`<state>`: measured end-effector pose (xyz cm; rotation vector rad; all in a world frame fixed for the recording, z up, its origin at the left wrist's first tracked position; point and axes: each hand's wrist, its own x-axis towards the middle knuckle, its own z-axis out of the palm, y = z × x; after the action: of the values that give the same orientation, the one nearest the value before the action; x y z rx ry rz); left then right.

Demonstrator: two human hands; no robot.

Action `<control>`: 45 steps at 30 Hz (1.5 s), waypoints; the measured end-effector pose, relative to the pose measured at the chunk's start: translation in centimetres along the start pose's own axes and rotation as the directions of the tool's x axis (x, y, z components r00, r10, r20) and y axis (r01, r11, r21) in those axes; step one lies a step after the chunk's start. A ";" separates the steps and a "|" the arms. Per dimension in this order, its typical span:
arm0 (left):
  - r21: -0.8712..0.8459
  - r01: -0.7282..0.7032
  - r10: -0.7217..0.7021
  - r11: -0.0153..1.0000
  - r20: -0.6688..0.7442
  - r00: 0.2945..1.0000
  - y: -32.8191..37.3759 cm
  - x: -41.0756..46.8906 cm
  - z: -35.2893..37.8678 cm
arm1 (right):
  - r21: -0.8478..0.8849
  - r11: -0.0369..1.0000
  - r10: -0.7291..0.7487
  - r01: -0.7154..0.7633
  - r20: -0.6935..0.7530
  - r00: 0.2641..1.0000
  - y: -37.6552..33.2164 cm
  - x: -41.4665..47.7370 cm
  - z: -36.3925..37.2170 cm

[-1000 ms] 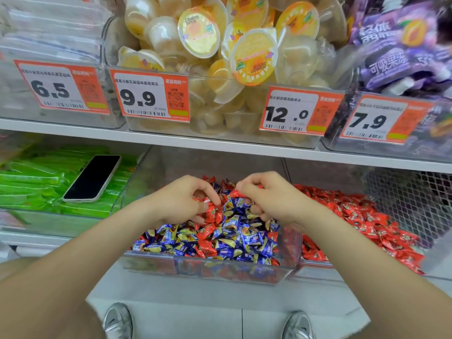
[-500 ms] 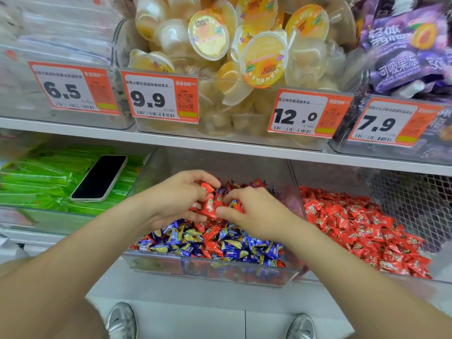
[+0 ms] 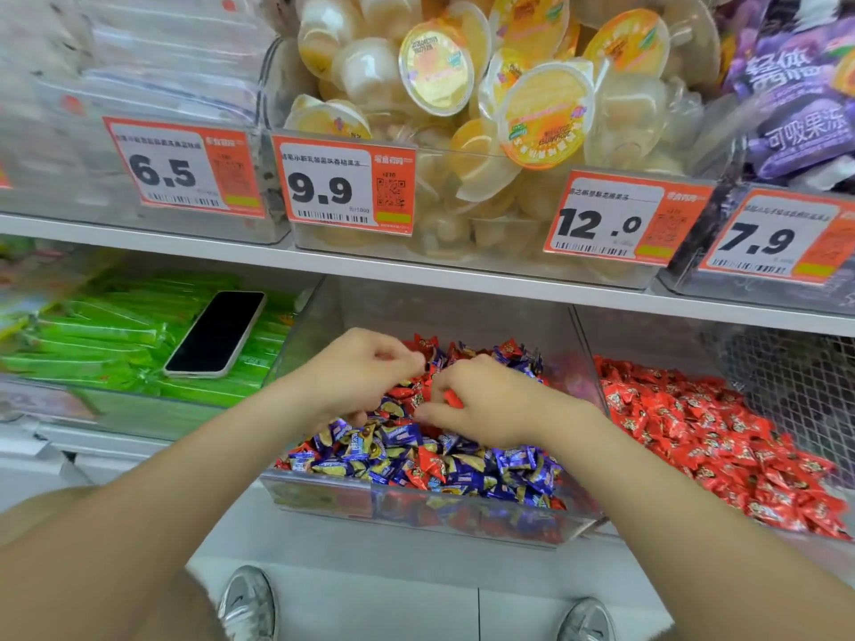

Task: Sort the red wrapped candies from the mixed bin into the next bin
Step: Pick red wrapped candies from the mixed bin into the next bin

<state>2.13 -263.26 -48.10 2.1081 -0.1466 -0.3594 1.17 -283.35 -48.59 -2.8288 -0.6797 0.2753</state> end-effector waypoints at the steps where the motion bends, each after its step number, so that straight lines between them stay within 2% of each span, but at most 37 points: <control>1: 0.168 -0.131 0.131 0.977 0.009 0.991 -0.4 0.4 0.1 | 0.023 1.000 0.016 -0.015 -0.047 0.999 0.4 0.0 -0.2; 2: 0.347 -0.222 0.213 0.911 0.066 0.975 -0.7 0.7 0.2 | 0.040 0.998 0.046 -0.042 -0.086 0.995 0.8 -0.1 -0.5; 4: 0.567 -0.311 0.229 0.763 0.213 0.950 -1.0 1.1 0.8 | 0.071 0.994 0.092 -0.084 -0.126 0.988 1.5 -0.6 -1.1; 7: 0.659 -0.336 0.168 0.673 0.306 0.937 -1.2 1.2 1.4 | 0.090 0.989 0.126 -0.118 -0.087 0.988 2.0 -1.2 -1.2; 11: 0.734 -0.345 0.194 0.585 0.287 0.938 -1.3 2.0 1.7 | 0.074 0.997 0.026 -0.023 -0.040 0.999 0.6 -1.6 -0.5; 14: 0.711 -0.301 0.206 0.635 0.220 0.954 -1.3 2.7 1.8 | 0.034 0.999 -0.036 0.033 0.092 0.995 -0.7 -2.2 0.3; 17: 0.649 -0.305 0.268 0.698 0.159 0.950 -1.1 3.0 1.9 | -0.093 0.993 -0.070 0.079 0.099 0.993 -1.9 -2.4 1.0; 20: 0.690 -0.294 0.304 0.662 0.112 0.946 -1.1 3.2 2.2 | 0.054 0.995 -0.085 0.084 0.020 0.996 -1.9 -2.4 0.1; 23: 0.718 -0.331 0.235 0.613 0.234 0.943 -1.7 3.5 2.8 | 0.255 0.965 0.078 -0.058 -0.070 0.994 -0.9 -3.1 -1.8; 26: 0.713 -0.367 0.131 0.597 0.364 0.922 -1.8 3.8 3.3 | 0.393 0.899 0.249 -0.192 -0.101 0.963 0.5 -4.0 -2.6; 29: 0.706 -0.380 0.147 0.598 0.369 0.918 -1.6 4.0 3.4 | 0.469 0.852 0.323 -0.234 -0.117 0.939 1.3 -4.5 -2.6; 32: 0.728 -0.398 0.218 0.558 0.334 0.917 -1.6 3.9 3.5 | 0.496 0.838 0.320 -0.228 -0.108 0.941 1.0 -5.0 -2.4; 34: 0.721 -0.393 0.252 0.570 0.302 0.920 -1.4 3.6 3.5 | 0.506 0.832 0.319 -0.226 -0.104 0.942 0.7 -5.3 -2.4; 36: 0.638 -0.403 0.308 0.656 0.260 0.915 -0.8 3.1 3.5 | 0.547 0.803 0.335 -0.238 -0.084 0.938 0.6 -5.7 -2.6; 40: 0.286 -0.387 0.353 0.877 0.166 0.921 1.4 1.2 3.8 | 0.686 0.670 0.421 -0.285 -0.035 0.906 1.2 -7.5 -4.1; 42: 0.143 -0.370 0.344 0.918 0.181 0.922 2.4 -0.4 4.4 | 0.727 0.615 0.468 -0.306 -0.025 0.883 2.1 -8.9 -5.2; 45: 0.118 -0.400 0.368 0.909 0.222 0.903 4.7 -2.8 5.7 | 0.648 0.654 0.574 -0.391 -0.087 0.815 4.9 -11.5 -6.2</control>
<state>-2.13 -269.75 -46.42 2.1360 -0.7214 -0.3215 -5.37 -294.01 -42.42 -2.2757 0.2421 0.1224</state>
